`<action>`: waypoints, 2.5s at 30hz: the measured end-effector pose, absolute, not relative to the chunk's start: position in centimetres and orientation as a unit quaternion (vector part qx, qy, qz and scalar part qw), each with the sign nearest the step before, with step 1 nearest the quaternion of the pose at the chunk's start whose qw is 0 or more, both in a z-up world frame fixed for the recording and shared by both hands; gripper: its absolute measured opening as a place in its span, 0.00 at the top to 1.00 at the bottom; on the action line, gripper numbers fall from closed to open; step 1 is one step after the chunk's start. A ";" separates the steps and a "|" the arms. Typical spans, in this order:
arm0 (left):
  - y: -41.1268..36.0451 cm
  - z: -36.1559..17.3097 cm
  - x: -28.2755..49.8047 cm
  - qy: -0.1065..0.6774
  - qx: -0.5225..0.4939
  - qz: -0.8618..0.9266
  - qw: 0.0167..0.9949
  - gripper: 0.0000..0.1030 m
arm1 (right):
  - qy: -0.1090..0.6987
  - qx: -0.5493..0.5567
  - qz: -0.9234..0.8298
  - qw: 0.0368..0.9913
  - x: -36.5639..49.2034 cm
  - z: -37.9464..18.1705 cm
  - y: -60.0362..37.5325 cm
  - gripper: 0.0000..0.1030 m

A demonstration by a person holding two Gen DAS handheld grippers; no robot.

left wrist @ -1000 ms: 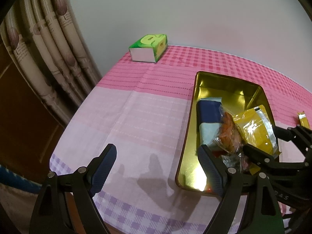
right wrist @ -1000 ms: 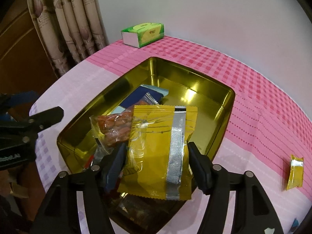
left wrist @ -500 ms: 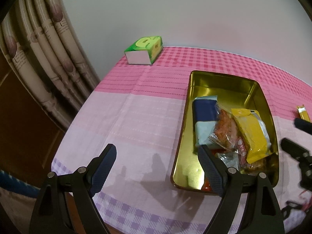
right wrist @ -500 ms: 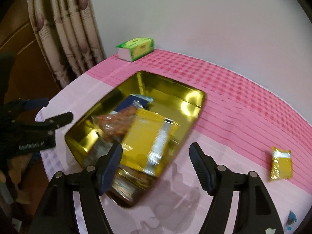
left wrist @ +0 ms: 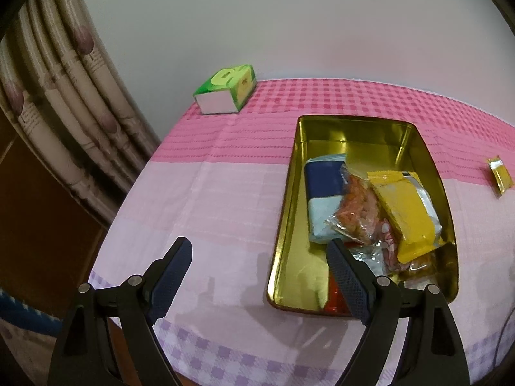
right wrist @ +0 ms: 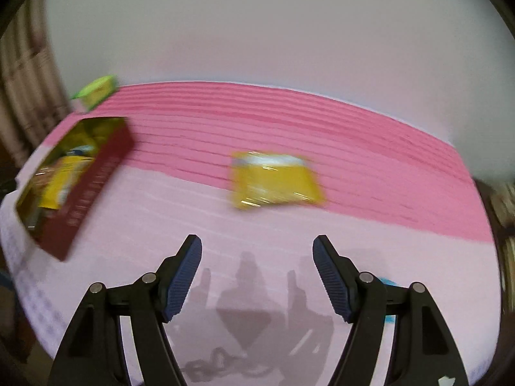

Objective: Organize snacks
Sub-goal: 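Grasp the blue-white wrapped candy from the table with the right gripper, then grasp another yellow silver-striped pack with the left gripper while the right gripper holds the candy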

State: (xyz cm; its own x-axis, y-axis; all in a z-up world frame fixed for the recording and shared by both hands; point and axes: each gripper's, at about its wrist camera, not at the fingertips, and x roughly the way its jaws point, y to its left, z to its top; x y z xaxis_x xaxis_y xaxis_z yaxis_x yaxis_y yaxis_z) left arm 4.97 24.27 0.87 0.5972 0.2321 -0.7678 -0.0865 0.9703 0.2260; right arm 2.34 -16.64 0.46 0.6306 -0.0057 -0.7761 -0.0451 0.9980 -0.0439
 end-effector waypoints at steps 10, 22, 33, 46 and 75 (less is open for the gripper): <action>20.5 1.4 4.7 0.432 0.105 0.058 0.894 0.17 | 0.461 0.042 -0.055 0.885 1.4 -3.2 -25.4 0.33; 11.8 0.8 6.0 0.438 0.141 -0.014 0.888 0.17 | 0.457 0.068 -0.056 0.885 1.8 -4.9 -27.2 0.55; 4.7 -0.8 7.6 0.453 0.150 -0.072 0.876 0.17 | 0.446 0.050 -0.046 0.893 1.7 -5.1 -27.2 0.62; 0.4 -2.1 9.8 0.457 0.152 -0.107 0.870 0.17 | 0.432 0.040 -0.060 0.899 3.5 -5.0 -29.7 0.63; -13.7 -5.1 16.6 0.449 0.234 -0.320 0.801 0.04 | 0.422 0.038 -0.105 0.900 4.0 -5.3 -34.1 0.62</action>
